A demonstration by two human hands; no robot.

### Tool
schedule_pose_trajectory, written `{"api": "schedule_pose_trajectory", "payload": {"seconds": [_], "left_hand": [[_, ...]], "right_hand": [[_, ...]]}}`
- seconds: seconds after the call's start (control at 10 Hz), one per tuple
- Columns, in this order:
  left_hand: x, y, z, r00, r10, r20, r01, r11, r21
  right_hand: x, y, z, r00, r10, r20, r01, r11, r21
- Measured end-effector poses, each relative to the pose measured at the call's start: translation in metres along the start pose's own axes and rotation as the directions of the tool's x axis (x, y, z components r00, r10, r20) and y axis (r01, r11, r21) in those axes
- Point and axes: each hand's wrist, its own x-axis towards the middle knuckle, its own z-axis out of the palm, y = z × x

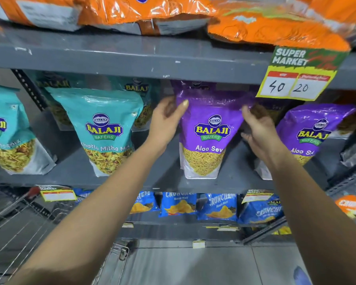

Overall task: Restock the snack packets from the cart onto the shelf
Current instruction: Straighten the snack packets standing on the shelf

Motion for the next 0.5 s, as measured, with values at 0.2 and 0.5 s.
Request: {"api": "schedule_pose_trajectory", "payload": {"seconds": [0.2, 0.5], "left_hand": [[-0.047, -0.081, -0.015, 0.894, -0.371, 0.251, 0.298, 0.912, 0.283], [-0.064, -0.095, -0.018, 0.882, -0.417, 0.217, 0.341, 0.885, 0.317]], "right_hand": [[-0.035, 0.083, -0.013, 0.94, 0.248, 0.235, -0.141, 0.908, -0.395], [-0.048, 0.107, -0.01, 0.952, 0.249, 0.177, -0.129, 0.853, -0.505]]}}
